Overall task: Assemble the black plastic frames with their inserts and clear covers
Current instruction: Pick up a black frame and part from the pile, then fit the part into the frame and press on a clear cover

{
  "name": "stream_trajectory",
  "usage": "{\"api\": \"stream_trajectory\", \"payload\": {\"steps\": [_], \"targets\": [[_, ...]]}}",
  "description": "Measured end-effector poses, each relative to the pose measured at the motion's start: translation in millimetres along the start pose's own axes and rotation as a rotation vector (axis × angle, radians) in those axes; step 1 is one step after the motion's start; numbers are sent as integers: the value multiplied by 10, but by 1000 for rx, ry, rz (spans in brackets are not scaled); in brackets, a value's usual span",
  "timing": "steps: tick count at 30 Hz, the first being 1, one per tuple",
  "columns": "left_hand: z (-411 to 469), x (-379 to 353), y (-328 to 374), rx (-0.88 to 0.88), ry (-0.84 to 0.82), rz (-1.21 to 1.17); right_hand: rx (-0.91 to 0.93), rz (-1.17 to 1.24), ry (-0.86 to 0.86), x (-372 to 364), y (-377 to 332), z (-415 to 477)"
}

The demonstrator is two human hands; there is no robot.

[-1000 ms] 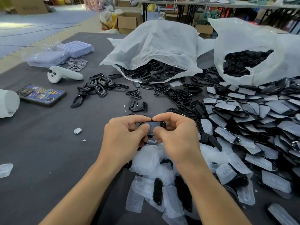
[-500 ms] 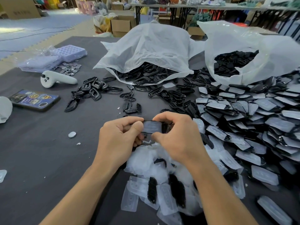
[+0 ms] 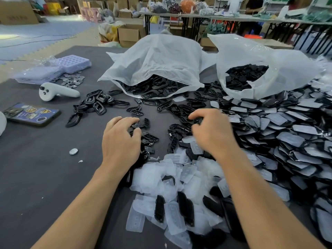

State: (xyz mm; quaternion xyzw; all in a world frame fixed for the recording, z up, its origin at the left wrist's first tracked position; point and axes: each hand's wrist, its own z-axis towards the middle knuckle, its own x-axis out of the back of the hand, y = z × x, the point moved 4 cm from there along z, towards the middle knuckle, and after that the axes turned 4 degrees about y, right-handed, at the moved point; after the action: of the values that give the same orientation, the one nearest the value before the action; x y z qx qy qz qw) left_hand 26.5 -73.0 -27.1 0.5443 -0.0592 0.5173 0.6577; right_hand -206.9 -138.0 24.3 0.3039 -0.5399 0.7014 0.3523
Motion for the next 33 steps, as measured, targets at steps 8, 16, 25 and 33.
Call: {"api": "stream_trajectory", "payload": {"steps": [8,16,25,33], "targets": [[202,-201,137,-272,-117,125,142,-132,-257,-661,-314,81],[228,-268,171,-241,-212,24,89,126,-141,-650,-415,152],[132,17,76,121,-132,-506,-189,839,-161,-766,-591,22],[130,-47,14,501,-111,-966,-214,833,-141,-607,-567,67]]}}
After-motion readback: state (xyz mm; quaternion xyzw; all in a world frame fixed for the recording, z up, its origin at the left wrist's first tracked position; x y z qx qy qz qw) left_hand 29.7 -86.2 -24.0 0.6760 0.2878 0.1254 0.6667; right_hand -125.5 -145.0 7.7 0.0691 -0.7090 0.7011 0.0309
